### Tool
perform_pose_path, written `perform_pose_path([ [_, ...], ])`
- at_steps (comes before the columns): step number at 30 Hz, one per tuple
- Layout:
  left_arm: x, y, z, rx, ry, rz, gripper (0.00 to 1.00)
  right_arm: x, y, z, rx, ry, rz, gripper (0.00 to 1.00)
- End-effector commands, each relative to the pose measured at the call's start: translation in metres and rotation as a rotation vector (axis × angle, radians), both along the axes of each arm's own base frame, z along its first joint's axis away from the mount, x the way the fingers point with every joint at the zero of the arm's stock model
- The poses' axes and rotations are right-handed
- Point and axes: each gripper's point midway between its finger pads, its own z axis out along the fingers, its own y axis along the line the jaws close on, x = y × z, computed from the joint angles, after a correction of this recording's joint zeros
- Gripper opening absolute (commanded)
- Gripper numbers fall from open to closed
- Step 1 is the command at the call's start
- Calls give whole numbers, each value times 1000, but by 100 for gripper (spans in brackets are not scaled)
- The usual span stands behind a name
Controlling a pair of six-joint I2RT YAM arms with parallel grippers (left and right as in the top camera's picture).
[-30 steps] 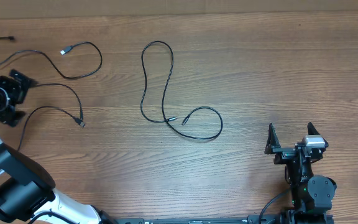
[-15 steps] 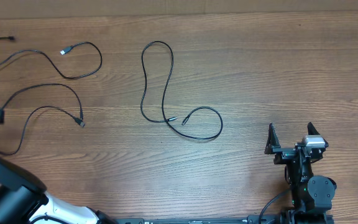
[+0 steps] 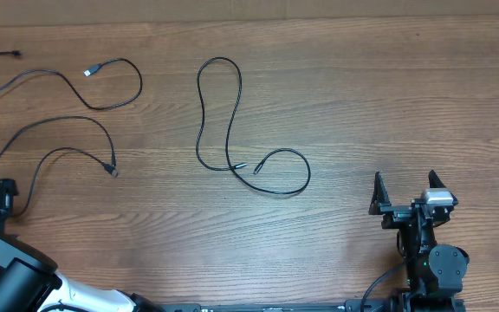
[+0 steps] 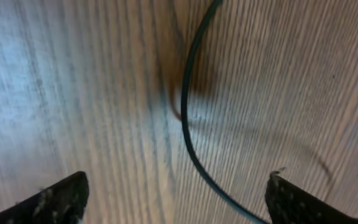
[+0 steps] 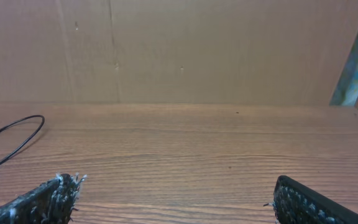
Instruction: Untangle cables
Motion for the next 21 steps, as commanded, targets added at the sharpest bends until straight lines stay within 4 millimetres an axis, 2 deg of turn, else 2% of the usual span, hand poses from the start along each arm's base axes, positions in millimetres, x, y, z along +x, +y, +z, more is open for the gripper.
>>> perform_pose_path([
  [1,2,-8,-10,-10,-18,-13,85,0,0,-2,3,-4,0,100],
  [6,3,-5,-21,19,-29,-12,76,0,0,-2,3,-4,0,100],
  [11,7,1,-24,57,-51,-26,44,0,0,-2,3,-4,0,100],
  [12,9,3,-23,69,-56,-37,41,0,0,-2,3,-4,0,100],
  [18,14,11,-21,109,-72,-75,38,0,0,-2,3,-4,0,100],
  [21,14,11,-21,108,-72,-75,45,0,0,-2,3,-4,0,100],
])
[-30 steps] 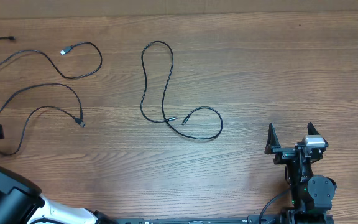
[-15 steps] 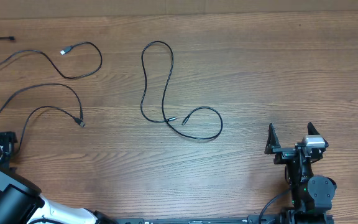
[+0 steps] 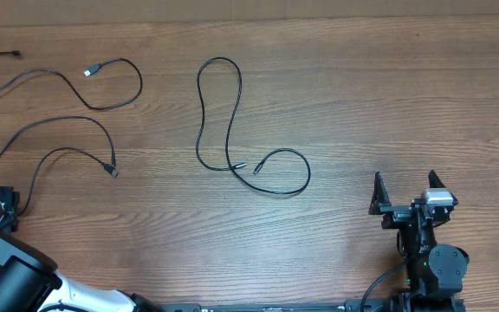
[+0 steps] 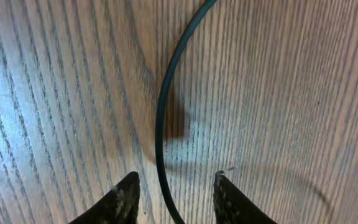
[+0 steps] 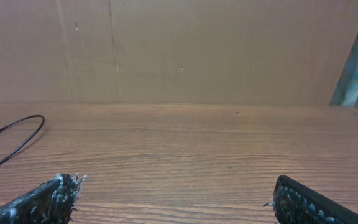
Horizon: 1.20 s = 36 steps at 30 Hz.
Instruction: Untangle cables
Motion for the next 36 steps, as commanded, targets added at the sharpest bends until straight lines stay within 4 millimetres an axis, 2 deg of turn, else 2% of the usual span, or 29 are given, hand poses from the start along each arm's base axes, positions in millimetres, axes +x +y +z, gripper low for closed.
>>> perform_pose_path([
  [1,1,-5,-2,-1,6,-30,47,0,0,-1,3,-5,1,100],
  [3,-1,-7,-6,-17,14,-31,52,0,0,-1,3,-5,1,100],
  [8,-5,-13,-21,-62,43,-31,52,0,0,-1,3,-5,1,100],
  [11,-7,-16,-33,-87,61,-35,37,0,0,-1,3,-5,1,100],
  [13,-8,-17,-37,-94,70,-34,34,0,0,-1,3,-5,1,100],
  [16,-6,-14,-37,-85,62,-35,23,0,0,-1,3,-5,1,100],
  [18,-3,-10,-33,-73,54,-43,9,0,0,-1,3,-5,1,100],
  [19,-1,-7,-31,-63,50,-52,5,0,0,-1,3,-5,1,100],
  [23,12,9,-15,-5,23,-91,4,0,0,-1,3,-5,1,100],
  [33,56,33,29,92,-126,-164,4,0,0,-1,3,-5,1,100],
  [36,65,39,35,142,-141,-209,8,0,0,-1,3,-5,1,100],
])
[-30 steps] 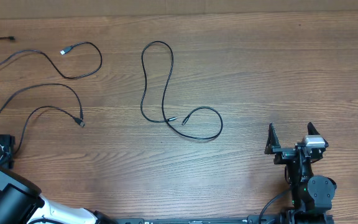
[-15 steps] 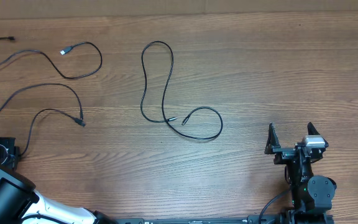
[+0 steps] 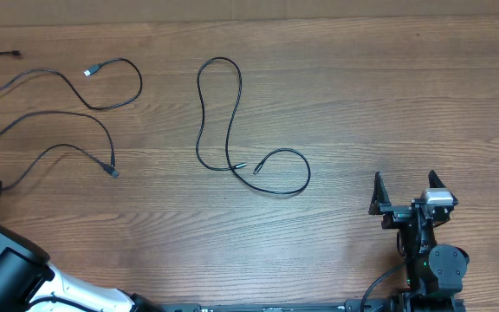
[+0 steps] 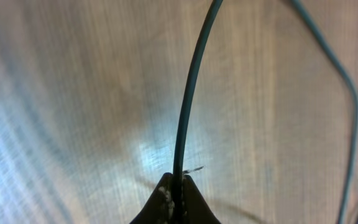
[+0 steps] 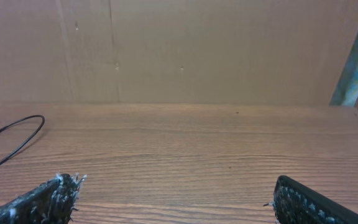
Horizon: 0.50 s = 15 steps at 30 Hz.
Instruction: Untangle cables
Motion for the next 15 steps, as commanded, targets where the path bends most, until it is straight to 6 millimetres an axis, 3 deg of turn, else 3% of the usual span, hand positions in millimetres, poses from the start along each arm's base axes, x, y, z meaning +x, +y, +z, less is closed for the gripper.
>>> perform_pose_path([
  [1,18,5,11,60,-33,-89,15,0,0,-1,3,-5,0,100],
  [2,20,5,11,67,-33,-94,28,0,0,-1,3,-5,0,100],
  [5,25,6,13,102,-25,-133,33,0,0,-1,3,-5,0,100],
  [7,29,5,14,114,-28,-153,46,0,0,-1,3,-5,0,100],
  [14,42,-6,24,107,-85,-246,55,0,0,-1,3,-5,0,100],
  [15,46,-8,29,104,-107,-256,68,0,0,-1,3,-5,0,100],
])
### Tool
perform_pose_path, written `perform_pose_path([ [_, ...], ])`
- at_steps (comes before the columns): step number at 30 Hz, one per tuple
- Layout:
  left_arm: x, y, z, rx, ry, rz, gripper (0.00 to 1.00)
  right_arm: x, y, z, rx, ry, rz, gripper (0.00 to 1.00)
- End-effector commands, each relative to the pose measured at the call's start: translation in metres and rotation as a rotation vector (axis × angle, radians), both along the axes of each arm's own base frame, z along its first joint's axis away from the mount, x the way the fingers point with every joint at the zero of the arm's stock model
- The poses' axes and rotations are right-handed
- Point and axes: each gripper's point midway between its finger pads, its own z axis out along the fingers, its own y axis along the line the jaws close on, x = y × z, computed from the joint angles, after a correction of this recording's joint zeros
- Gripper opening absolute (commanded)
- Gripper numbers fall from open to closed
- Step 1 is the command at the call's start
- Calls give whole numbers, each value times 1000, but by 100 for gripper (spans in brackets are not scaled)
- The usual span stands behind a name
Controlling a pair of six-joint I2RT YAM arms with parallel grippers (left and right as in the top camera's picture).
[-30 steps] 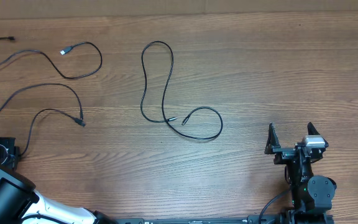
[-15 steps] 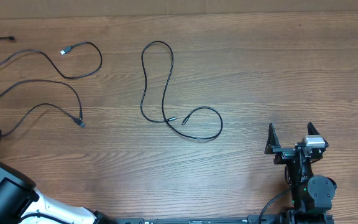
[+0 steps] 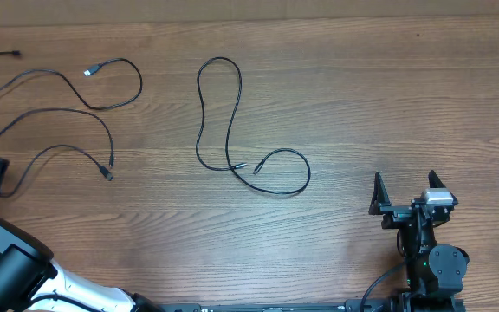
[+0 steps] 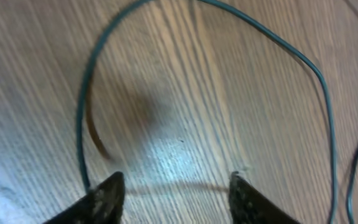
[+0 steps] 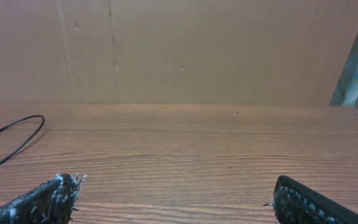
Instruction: Untangle cables
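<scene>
Three thin black cables lie apart on the wooden table (image 3: 362, 95). One cable (image 3: 139, 82) is at the far left rear. A second cable (image 3: 68, 111) arcs below it and ends in a plug (image 3: 108, 175). The third cable (image 3: 241, 87) loops in the middle. My left gripper stands at the table's left edge, open (image 4: 176, 180), low over the second cable (image 4: 81, 124), which curves round just outside its left fingertip. Nothing is between the fingers. My right gripper (image 3: 405, 186) is parked at the front right, open (image 5: 176, 186) and empty.
A brown cardboard wall (image 5: 179, 50) closes the far side of the table. The left arm's white body (image 3: 24, 286) fills the front left corner. The right arm's base (image 3: 436, 264) sits at the front edge.
My left gripper was shut on the second cable; now it is open and the cable lies loose beside its left finger. The gripper sits slightly farther back. The right arm has not moved.
My left gripper hung wide open over the second cable's left bend. Then its fingers stood close about that cable. Then it was shut on it, farther left, and the bend had shifted. Now it is open again and the cable lies free.
</scene>
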Motion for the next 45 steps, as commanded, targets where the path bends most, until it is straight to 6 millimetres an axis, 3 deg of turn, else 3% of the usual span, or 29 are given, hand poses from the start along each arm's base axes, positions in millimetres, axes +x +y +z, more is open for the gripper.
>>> perform_pose_path([
  [1,19,-3,24,6,-85,-83,76,0,0,-2,3,-5,1,100],
  [6,27,-2,71,16,-144,-54,84,0,0,-2,3,-5,1,100],
  [10,42,-14,122,74,-206,-101,89,0,0,-2,3,-5,1,100],
  [13,68,-48,154,53,-320,-211,89,0,0,-2,3,-5,1,100],
  [17,112,-122,171,-80,-437,-397,91,0,0,-2,3,-5,1,100],
  [20,135,-190,168,-146,-422,-541,97,0,0,-2,3,-5,1,100],
  [24,153,-307,155,-176,-358,-841,99,0,0,-2,3,-5,1,100],
  [29,151,-426,131,-122,-237,-1082,99,0,0,-2,3,-5,1,100],
  [34,132,-515,110,-7,-143,-1252,99,0,0,-2,3,-5,1,100],
  [38,121,-552,98,211,-76,-1327,99,0,0,-2,3,-5,1,100],
  [43,98,-546,82,360,93,-1285,100,0,0,-2,3,-5,1,100],
  [45,89,-534,76,368,167,-1205,100,0,0,-2,3,-5,1,100],
])
